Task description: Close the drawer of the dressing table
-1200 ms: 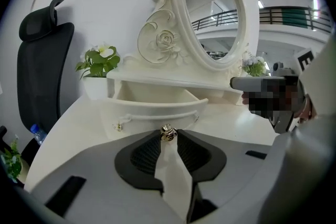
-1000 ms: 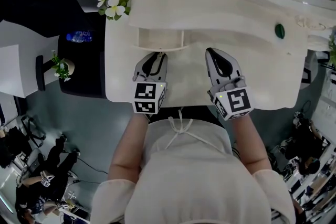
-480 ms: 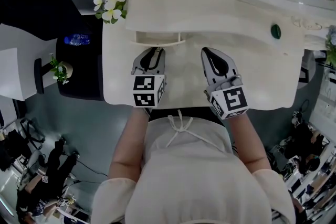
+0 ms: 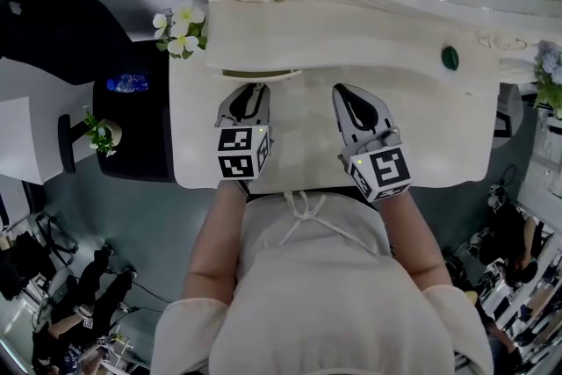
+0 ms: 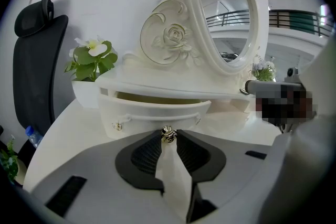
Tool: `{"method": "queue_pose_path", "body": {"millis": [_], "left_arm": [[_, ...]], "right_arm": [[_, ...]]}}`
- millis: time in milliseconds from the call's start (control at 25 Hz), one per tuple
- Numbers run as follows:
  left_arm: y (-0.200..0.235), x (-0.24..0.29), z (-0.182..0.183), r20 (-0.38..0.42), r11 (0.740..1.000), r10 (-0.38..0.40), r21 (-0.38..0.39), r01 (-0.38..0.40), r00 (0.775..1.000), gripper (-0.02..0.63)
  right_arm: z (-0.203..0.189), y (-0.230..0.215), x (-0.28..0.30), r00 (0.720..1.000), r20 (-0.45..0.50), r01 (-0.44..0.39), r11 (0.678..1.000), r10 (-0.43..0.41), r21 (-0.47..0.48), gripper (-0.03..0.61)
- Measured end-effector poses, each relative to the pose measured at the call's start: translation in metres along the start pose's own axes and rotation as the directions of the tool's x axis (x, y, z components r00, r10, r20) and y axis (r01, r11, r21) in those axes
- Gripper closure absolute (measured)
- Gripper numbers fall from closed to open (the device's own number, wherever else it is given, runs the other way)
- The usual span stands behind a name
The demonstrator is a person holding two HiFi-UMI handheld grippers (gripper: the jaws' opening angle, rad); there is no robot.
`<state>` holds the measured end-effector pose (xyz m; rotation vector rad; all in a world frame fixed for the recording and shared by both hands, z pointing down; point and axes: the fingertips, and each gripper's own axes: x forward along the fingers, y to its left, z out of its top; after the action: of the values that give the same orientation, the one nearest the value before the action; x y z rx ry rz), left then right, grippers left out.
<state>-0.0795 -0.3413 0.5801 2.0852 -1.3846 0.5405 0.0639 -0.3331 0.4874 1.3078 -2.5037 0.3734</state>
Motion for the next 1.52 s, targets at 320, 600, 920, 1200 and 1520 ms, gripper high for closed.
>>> {"method": "queue_pose_path", "body": {"millis": [320, 600, 920, 1200, 1520], "left_arm": [[0.004, 0.012, 0.011, 0.007, 1.000, -0.011, 0.007, 0.011, 1.000, 0.511], [0.007, 0.020, 0.017, 0.006, 1.000, -0.025, 0.007, 0.025, 1.000, 0.509], [0.009, 0.023, 0.021, 0.014, 0.999, -0.050, 0.016, 0.050, 0.999, 0.509], [0.006, 0.023, 0.021, 0.014, 0.996, -0.091, 0.009, 0.091, 0.996, 0.506], [-0.013, 0.004, 0.011, 0.004, 0.987, -0.161, 0.027, 0.161, 0.987, 0.350]], "right_arm": [[0.003, -0.011, 0.012, 1.000, -0.001, 0.015, 1.000, -0.015, 0.020, 0.572], [0.005, -0.010, 0.021, 1.000, -0.010, 0.012, 1.000, -0.011, 0.023, 0.572], [0.010, -0.011, 0.027, 1.000, -0.004, 0.014, 1.000, -0.014, 0.009, 0.572], [0.012, -0.003, 0.023, 1.000, -0.002, 0.017, 1.000, -0.017, -0.011, 0.572], [0.014, 0.013, 0.008, 1.000, 0.003, 0.016, 1.000, -0.016, -0.024, 0.572]]}}
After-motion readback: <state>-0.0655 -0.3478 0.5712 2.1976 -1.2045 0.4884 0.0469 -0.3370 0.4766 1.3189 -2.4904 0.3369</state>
